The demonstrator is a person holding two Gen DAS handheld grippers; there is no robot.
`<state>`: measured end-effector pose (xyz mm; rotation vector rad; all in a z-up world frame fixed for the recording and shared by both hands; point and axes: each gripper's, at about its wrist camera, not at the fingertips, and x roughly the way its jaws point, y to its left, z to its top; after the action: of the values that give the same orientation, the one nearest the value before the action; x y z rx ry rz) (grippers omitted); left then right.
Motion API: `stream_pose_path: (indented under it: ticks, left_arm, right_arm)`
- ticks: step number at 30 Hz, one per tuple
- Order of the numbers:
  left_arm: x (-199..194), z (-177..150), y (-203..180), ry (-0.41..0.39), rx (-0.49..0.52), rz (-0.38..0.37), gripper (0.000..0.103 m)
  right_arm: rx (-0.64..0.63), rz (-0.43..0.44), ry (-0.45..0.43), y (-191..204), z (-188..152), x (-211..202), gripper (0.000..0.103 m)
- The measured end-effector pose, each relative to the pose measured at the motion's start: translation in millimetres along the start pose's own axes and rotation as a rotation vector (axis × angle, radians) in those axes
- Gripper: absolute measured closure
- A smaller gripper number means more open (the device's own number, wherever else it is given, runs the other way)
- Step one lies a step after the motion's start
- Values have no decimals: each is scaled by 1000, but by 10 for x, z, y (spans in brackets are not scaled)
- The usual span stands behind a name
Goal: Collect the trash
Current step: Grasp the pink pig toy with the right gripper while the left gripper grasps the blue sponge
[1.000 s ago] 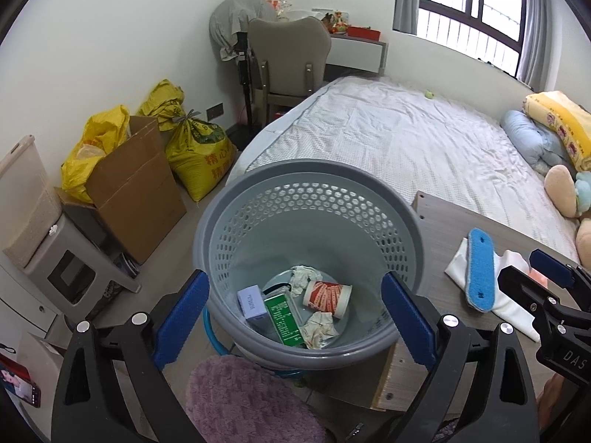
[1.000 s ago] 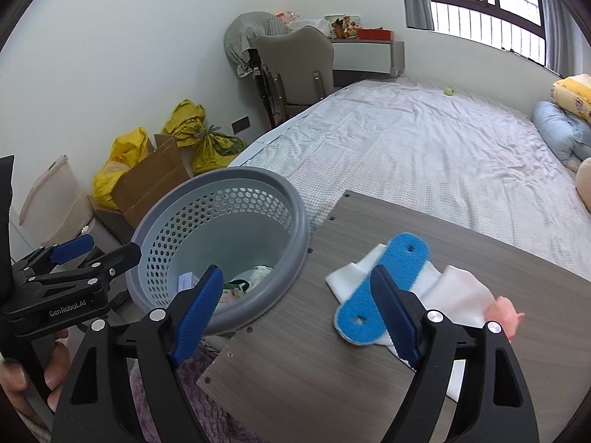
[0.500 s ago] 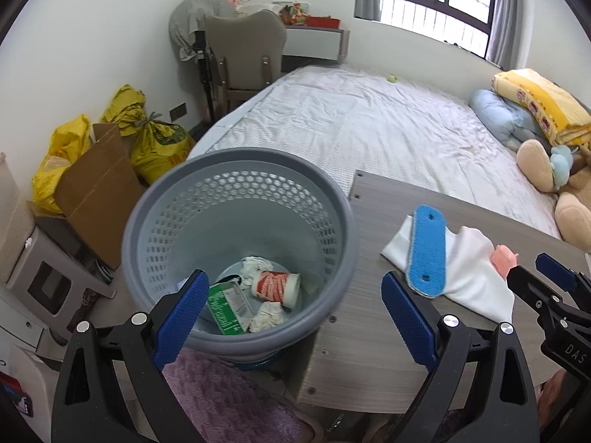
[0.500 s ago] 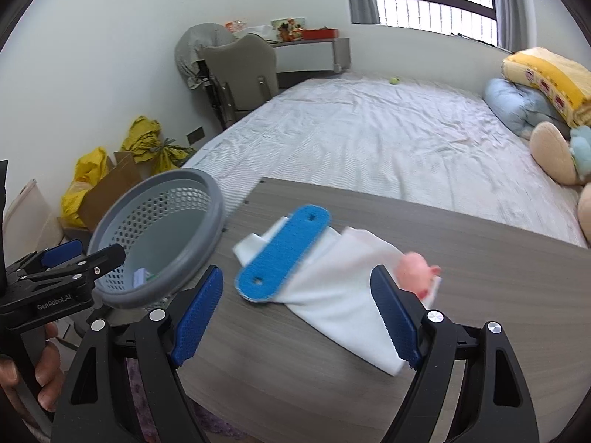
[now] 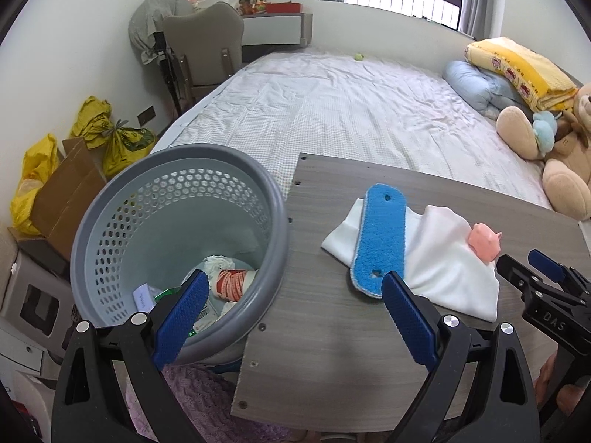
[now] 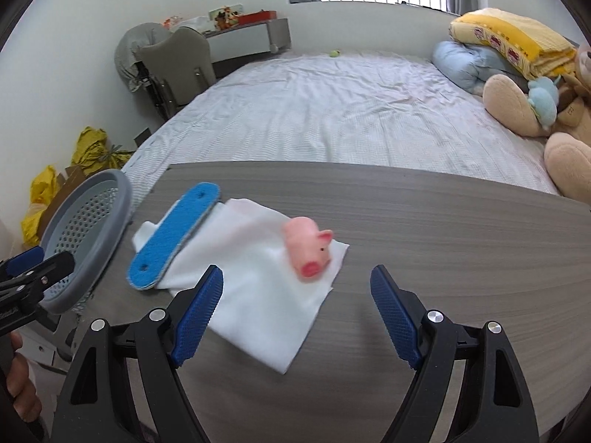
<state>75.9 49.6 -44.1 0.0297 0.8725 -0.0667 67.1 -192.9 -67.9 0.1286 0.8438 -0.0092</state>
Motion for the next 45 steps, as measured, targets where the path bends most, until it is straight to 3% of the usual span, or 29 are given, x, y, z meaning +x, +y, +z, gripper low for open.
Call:
stream_pose_path:
  ticks: [11, 13, 17, 22, 35, 45]
  left_arm:
    - [243, 80, -88, 45, 7, 2, 10]
    - [286, 97, -80, 53, 1, 5, 10]
    - [358, 120, -90, 65, -2, 5, 10]
    - [445, 132, -150, 82, 8, -9, 10]
    - [674, 286, -517, 107, 66, -67, 10]
    - [1029, 329, -632, 169, 66, -38, 10]
  right_arm:
    - [-28, -37, 28, -22, 193, 404, 27]
    - [-35, -38, 40, -12, 214, 459, 35]
    - [-42, -39, 60, -9, 230, 552, 40]
    - [-60, -29, 79, 15, 228, 606, 70]
    - [24, 43, 24, -198, 223, 361, 70]
    - [67, 67, 20, -374, 143, 278, 70]
